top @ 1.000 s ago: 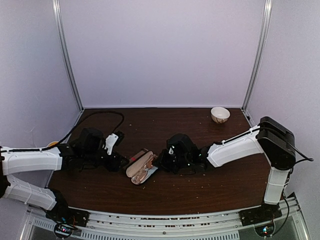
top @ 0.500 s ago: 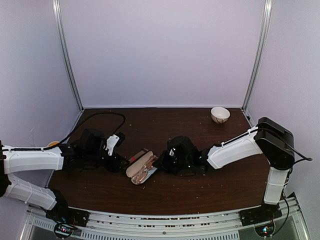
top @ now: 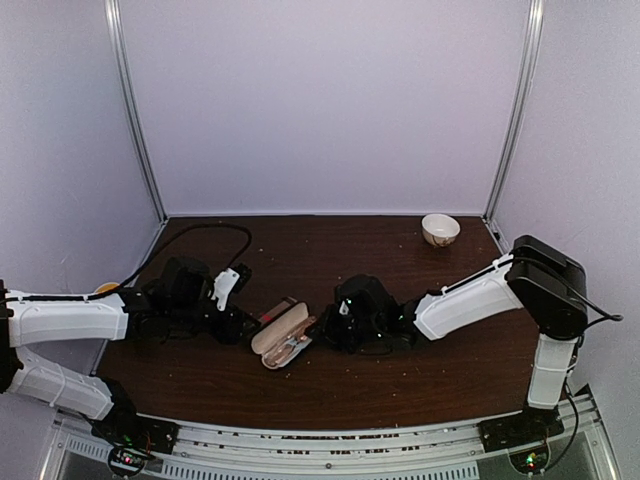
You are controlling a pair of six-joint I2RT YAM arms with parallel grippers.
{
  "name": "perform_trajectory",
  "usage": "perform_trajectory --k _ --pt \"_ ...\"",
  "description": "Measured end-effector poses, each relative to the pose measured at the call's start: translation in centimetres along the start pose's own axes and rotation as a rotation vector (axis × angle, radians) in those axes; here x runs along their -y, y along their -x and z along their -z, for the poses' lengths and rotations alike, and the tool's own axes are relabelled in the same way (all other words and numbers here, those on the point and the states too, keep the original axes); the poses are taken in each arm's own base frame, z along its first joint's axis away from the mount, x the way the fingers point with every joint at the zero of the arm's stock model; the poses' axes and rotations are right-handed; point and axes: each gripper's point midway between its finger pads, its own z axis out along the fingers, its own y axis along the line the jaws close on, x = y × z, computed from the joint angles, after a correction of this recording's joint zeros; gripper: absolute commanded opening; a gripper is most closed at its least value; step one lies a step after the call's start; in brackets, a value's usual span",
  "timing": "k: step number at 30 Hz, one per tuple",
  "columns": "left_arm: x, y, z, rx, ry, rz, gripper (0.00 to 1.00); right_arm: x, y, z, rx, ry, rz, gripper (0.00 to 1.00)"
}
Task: Organize the sunglasses
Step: Place the sunglasses in the sunglasses case.
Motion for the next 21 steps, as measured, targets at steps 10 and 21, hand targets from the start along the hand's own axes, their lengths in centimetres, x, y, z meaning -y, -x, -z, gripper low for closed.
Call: perform_trajectory --k 10,21 --pt "0.0 0.0 0.0 0.0 -0.002 0.001 0.49 0.3 -0.6 -0.1 -0.037 -0.016 0.034 0.26" --pt "0.0 0.0 0.0 0.0 -0.002 0.001 0.48 0.4 -0.9 1.7 -0.064 -0.065 0.12 0.35"
